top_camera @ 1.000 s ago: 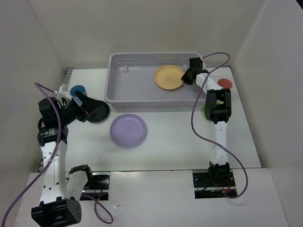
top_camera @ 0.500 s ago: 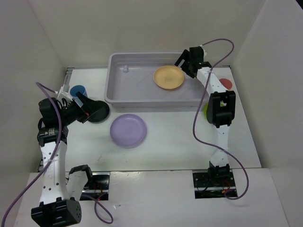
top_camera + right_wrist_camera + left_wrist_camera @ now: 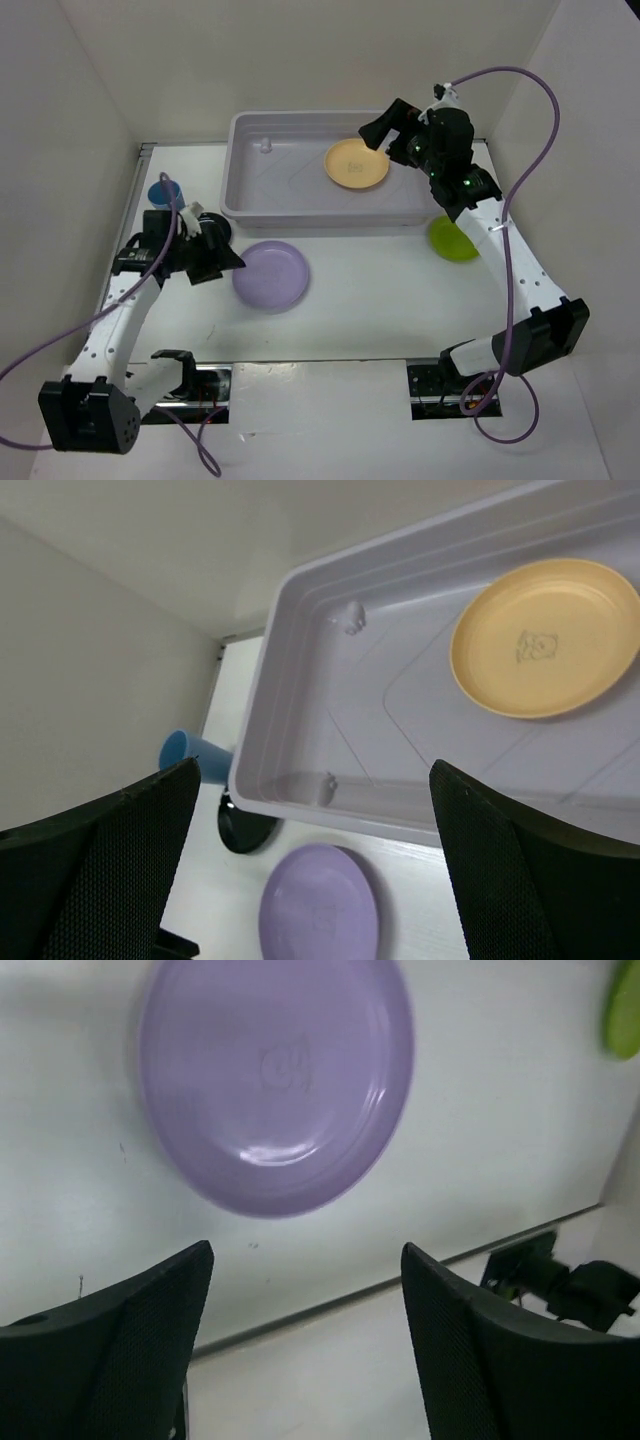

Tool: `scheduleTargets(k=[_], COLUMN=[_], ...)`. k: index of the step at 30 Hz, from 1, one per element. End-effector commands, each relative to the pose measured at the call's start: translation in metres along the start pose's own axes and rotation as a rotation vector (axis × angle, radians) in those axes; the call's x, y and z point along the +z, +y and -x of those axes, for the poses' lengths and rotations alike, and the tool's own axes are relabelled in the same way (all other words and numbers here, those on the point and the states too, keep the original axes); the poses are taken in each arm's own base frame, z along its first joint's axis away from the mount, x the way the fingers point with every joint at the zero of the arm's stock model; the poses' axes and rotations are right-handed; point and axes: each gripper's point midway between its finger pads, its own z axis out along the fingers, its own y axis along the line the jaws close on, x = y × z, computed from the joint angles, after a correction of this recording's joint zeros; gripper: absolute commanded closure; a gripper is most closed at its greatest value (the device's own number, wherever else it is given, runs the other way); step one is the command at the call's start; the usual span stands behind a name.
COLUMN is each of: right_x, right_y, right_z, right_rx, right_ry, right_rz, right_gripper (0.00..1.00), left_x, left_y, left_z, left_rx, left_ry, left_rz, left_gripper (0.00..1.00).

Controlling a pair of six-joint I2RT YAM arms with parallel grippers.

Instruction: Place the mixed dishes into the plastic bin

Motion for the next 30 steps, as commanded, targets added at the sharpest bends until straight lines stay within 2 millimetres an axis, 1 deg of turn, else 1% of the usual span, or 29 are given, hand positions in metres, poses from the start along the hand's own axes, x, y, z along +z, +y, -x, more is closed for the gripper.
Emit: scheduleTargets(k=[1,2,3,4,5,6,7,8,9,10,11,12,14,18,19,23,25,26,28,30], right_x=[0.000,-0.005,-0.005,-0.009,-0.013,-0.014,-0.014,-0.017,-0.017,-0.018,-0.019,-0.019,-0.020,-0.021,-0.021,-0.021,-0.022,-0.022,-0.019,-0.019], right_y=[-0.018,-0.013,-0.014,-0.010,-0.007,-0.005,-0.005,-0.003,-0.003,-0.004,0.001,0.000,0.001,0.004,0.004,0.003,0.005,0.005,0.003,0.003], right_z=[-0.018,-0.015,-0.019,-0.017,-0.014,-0.015,-0.015,-0.015,-0.015,-0.019,-0.018,-0.020,-0.021,-0.018,-0.020,-0.020,-0.021,-0.021,-0.024,-0.024], right_rx=[-0.032,-0.033,-0.032,-0.032,-0.033,-0.033,-0.033,-0.033,-0.042,-0.041,-0.053,-0.052,-0.063,-0.073,-0.072,-0.081,-0.081,-0.081,-0.080,-0.080], right_ry=[0.041,0.034,0.047,0.045,0.036,0.042,0.042,0.047,0.047,0.062,0.061,0.068,0.075,0.067,0.080,0.080,0.086,0.086,0.093,0.093], right_rz=[-0.040,-0.024,-0.022,-0.003,0.004,0.013,0.013,0.020,0.020,0.021,0.033,0.028,0.038,0.044,0.046,0.047,0.055,0.055,0.050,0.050], right_gripper=[0.00,0.00,0.00,0.00,0.00,0.00,0.00,0.00,0.00,0.00,0.00,0.00,0.00,0.00,0.00,0.00,0.00,0.00,0.00,0.00], left_x=[0.020,0.024,0.031,0.040,0.048,0.056,0.067,0.073,0.079,0.084,0.087,0.091,0.096,0.102,0.104,0.108,0.108,0.109,0.109,0.103], left_y=[0.023,0.023,0.020,0.028,0.026,0.022,0.028,0.033,0.036,0.034,0.034,0.034,0.032,0.036,0.035,0.043,0.051,0.054,0.054,0.051], left_z=[-0.023,-0.022,-0.033,-0.038,-0.039,-0.049,-0.057,-0.057,-0.066,-0.064,-0.064,-0.063,-0.063,-0.068,-0.067,-0.075,-0.082,-0.083,-0.083,-0.082], left_rx=[-0.009,-0.005,0.022,0.003,0.014,0.038,0.028,0.041,0.055,0.055,0.055,0.043,0.043,0.028,0.029,-0.003,-0.008,-0.006,-0.006,-0.016], left_ry=[0.088,0.086,0.118,0.144,0.146,0.179,0.218,0.210,0.240,0.227,0.225,0.222,0.219,0.244,0.237,0.245,0.266,0.266,0.266,0.259], left_rz=[0.170,0.206,0.227,0.290,0.296,0.301,0.339,0.378,0.407,0.407,0.405,0.407,0.400,0.413,0.407,0.423,0.442,0.456,0.456,0.454], left_gripper=[0.16,0.12,0.10,0.10,0.09,0.09,0.09,0.09,0.09,0.09,0.09,0.10,0.12,0.13,0.13,0.17,0.18,0.18,0.19,0.19])
